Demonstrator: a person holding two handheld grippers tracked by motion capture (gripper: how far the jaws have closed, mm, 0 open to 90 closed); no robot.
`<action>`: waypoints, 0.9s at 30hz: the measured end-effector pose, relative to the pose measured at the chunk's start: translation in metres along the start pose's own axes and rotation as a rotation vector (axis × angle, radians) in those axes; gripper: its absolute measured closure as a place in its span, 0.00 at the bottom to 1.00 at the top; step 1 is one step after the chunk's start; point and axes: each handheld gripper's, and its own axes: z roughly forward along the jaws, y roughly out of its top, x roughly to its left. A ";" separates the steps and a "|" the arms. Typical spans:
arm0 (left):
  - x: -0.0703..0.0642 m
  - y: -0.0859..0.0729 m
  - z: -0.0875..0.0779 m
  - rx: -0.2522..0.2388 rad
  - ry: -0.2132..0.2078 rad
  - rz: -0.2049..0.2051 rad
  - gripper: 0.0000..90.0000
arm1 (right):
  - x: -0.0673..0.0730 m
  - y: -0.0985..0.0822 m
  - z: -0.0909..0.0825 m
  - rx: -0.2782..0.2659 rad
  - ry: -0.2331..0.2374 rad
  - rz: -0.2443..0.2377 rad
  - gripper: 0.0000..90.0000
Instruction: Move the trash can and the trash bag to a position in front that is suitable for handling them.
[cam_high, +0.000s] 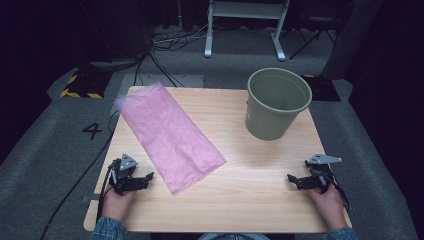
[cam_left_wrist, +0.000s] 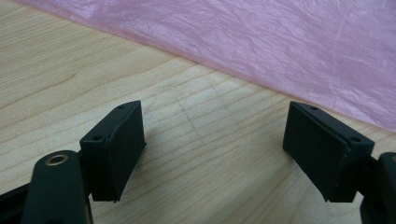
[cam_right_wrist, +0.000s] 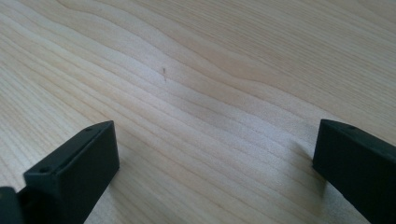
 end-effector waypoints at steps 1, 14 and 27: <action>0.000 0.000 0.000 -0.001 0.002 -0.001 0.24 | 0.000 0.000 0.000 0.000 0.000 0.000 0.00; -0.003 0.004 -0.013 -0.045 -0.014 0.008 0.28 | 0.005 0.009 -0.008 0.054 0.010 -0.011 0.34; -0.016 0.012 -0.033 -0.097 -0.057 -0.045 0.28 | 0.001 0.039 -0.039 -0.030 0.072 0.066 0.38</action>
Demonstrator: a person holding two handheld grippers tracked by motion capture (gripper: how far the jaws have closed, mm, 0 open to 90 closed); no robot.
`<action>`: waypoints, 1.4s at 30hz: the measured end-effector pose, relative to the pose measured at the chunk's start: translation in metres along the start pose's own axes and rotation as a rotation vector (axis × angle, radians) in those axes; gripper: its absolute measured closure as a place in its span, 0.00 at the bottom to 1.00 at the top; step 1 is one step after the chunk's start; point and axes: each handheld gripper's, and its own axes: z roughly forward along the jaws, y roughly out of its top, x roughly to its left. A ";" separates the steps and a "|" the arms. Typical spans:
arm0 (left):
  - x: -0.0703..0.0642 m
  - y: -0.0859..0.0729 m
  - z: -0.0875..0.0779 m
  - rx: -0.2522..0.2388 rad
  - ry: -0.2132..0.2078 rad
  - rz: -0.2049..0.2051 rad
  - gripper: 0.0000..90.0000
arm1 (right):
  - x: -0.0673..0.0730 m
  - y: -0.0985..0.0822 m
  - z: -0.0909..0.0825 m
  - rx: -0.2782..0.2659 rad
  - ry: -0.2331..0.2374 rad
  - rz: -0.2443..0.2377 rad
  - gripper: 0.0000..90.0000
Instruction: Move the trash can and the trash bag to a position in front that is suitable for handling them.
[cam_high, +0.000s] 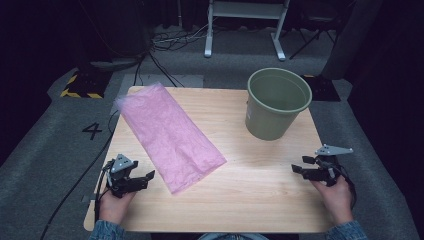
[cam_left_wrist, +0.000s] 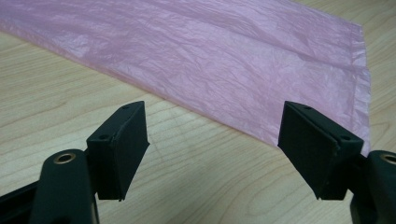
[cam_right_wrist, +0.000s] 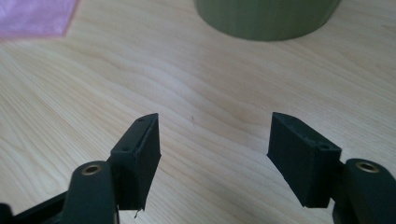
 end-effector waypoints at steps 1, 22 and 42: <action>-0.001 0.001 -0.001 0.011 0.006 0.016 0.28 | -0.001 0.003 -0.003 -0.005 0.003 0.013 0.38; -0.008 -0.005 -0.011 0.017 -0.003 0.053 0.31 | 0.030 0.102 -0.041 -0.095 -0.047 -0.274 0.47; -0.007 -0.006 -0.006 -0.004 -0.058 0.043 0.31 | 0.038 0.202 0.008 -0.111 0.049 -0.328 0.64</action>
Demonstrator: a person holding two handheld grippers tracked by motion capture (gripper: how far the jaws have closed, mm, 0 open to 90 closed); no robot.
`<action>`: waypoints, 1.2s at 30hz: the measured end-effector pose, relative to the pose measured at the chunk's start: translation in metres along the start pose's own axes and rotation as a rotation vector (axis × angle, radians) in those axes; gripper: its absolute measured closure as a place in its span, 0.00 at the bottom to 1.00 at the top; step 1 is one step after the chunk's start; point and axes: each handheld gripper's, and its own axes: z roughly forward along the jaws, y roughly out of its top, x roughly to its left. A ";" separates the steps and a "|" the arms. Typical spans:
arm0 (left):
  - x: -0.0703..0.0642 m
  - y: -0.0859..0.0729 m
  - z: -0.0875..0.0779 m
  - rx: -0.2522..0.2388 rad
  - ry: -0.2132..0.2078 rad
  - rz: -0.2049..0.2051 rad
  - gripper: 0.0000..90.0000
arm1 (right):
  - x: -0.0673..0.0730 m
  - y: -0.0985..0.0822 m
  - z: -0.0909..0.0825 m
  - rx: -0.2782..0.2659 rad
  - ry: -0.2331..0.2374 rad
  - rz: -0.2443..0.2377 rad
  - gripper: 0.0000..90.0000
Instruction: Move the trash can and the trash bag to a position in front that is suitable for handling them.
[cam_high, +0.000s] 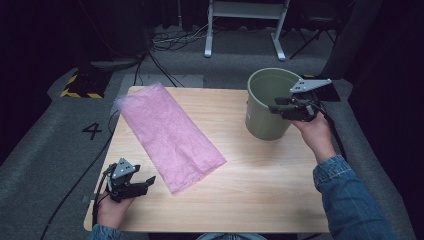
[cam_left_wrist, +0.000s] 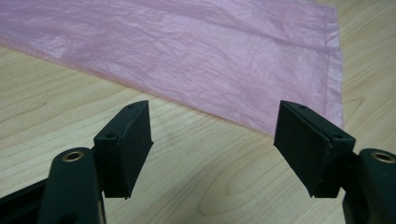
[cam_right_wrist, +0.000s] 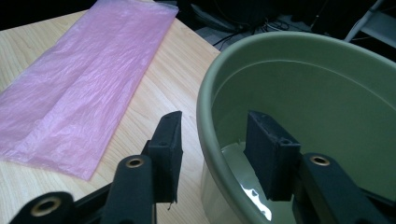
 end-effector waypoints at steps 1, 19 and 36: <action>0.001 0.000 0.000 -0.004 -0.002 -0.003 0.30 | 0.001 0.002 0.004 0.012 0.003 -0.001 0.65; 0.002 -0.002 0.001 -0.007 -0.003 -0.016 0.30 | 0.009 0.002 0.030 0.091 0.099 0.002 0.88; 0.002 0.002 0.002 -0.037 -0.007 -0.037 0.30 | 0.081 -0.016 -0.007 0.067 0.252 -0.068 0.86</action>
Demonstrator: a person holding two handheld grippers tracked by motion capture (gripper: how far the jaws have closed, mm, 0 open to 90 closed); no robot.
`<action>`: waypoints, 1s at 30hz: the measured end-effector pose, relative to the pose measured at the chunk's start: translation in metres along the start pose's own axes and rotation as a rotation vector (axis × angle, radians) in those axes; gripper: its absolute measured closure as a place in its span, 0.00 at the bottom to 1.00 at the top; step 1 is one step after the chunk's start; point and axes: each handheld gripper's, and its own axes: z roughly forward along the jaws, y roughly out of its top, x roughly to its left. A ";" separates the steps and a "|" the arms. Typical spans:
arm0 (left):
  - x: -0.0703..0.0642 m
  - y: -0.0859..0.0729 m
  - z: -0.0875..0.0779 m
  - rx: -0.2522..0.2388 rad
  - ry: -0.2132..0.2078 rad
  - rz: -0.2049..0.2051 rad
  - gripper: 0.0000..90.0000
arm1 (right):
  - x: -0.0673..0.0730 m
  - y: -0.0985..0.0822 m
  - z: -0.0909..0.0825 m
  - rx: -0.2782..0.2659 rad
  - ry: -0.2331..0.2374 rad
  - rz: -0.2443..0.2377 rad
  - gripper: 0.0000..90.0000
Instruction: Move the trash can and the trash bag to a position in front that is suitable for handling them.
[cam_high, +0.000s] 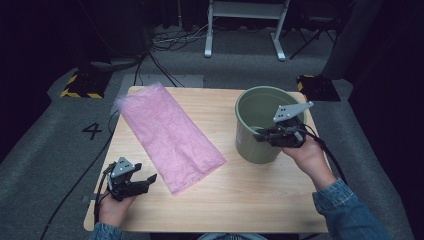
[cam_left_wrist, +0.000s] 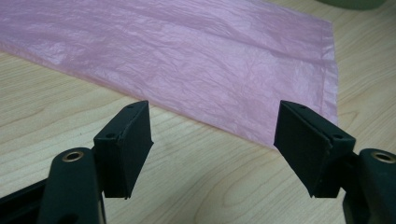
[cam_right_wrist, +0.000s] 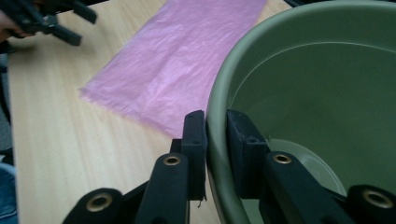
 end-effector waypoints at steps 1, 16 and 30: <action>0.000 0.000 0.000 0.000 0.000 0.000 0.30 | 0.000 0.000 0.000 0.000 0.000 0.000 0.86; 0.010 0.002 0.009 0.024 0.032 -0.010 0.31 | 0.071 -0.012 -0.016 0.007 0.117 -0.080 0.82; 0.015 0.007 0.016 0.037 0.051 -0.016 0.31 | 0.122 -0.011 -0.017 0.026 0.215 -0.154 0.79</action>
